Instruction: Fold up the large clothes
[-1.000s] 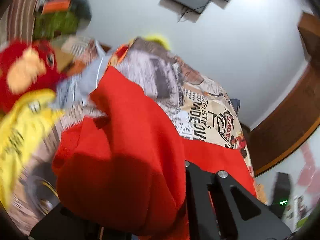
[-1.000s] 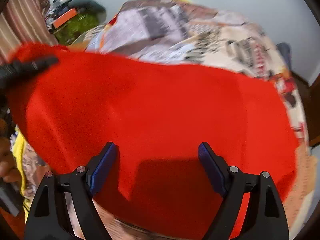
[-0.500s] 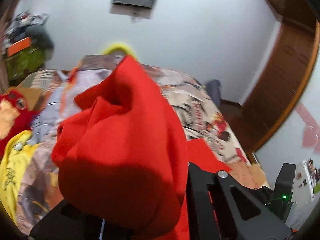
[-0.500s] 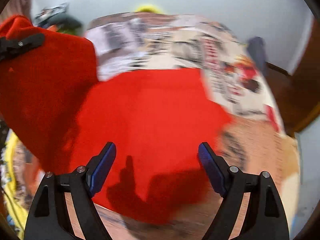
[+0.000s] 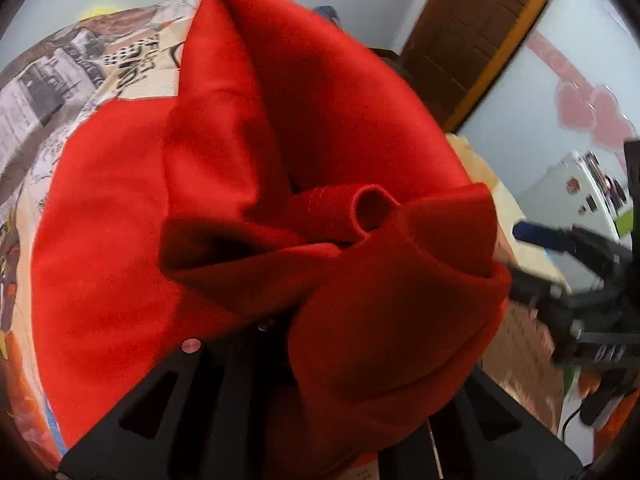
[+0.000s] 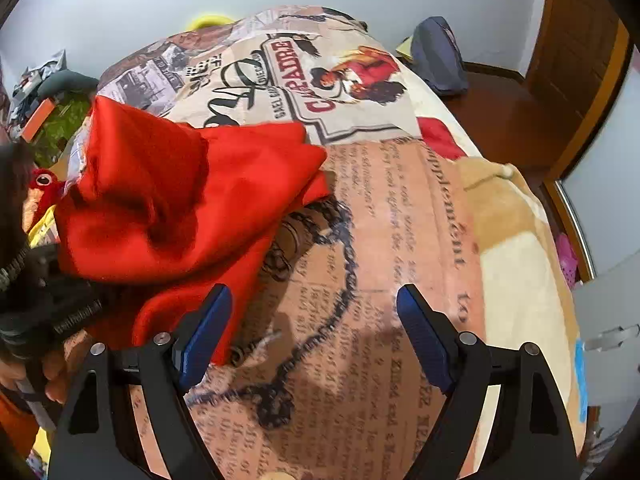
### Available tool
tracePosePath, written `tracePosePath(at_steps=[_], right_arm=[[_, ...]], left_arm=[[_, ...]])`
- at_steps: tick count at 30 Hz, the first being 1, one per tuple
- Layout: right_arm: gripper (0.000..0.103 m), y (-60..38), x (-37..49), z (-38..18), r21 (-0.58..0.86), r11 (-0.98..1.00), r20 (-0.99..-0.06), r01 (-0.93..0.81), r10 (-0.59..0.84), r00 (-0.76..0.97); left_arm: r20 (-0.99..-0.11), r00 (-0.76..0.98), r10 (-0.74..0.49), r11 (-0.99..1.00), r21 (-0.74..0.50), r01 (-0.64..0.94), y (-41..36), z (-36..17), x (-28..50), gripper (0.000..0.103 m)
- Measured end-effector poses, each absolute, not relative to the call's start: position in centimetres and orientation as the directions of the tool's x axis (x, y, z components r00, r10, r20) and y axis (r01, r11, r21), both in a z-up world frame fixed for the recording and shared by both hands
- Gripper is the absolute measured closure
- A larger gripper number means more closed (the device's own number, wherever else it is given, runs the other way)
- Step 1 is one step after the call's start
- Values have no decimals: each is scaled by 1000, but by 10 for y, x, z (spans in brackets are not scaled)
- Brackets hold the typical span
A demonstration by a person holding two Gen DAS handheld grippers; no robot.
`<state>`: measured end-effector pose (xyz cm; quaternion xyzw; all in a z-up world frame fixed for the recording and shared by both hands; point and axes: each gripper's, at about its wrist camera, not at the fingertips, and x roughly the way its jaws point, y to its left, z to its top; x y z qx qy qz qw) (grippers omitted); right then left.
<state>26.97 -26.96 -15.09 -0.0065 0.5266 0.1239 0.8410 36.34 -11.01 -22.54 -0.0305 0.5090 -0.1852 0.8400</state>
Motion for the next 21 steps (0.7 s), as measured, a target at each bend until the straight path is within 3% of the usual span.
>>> tracePosePath(at_steps=[4, 6, 8, 11, 15, 21], right_arm=[[21, -276, 262, -144, 117, 970, -881, -211, 200, 430], [21, -280, 254, -137, 115, 971, -876, -209, 199, 440], [21, -282, 250, -125, 123, 970, -862, -209, 209, 461], [21, -284, 245, -108, 120, 970, -840, -213, 214, 498], [21, -276, 239, -86, 134, 964, -815, -232, 240, 527], [21, -242, 242, -64, 179, 936, -773, -302, 324, 546]], left_arm=[[-844, 414, -342, 921, -213, 326, -114, -210, 350, 91], [-844, 414, -342, 917, -203, 344, -116, -203, 340, 81], [-841, 402, -362, 904, -211, 373, -119, -194, 330, 61], [-812, 421, -405, 886, -236, 399, -108, -178, 310, 52], [-785, 485, -386, 901, -209, 380, -84, -149, 293, 49], [-778, 574, -257, 961, -145, 234, -24, -132, 308, 45]])
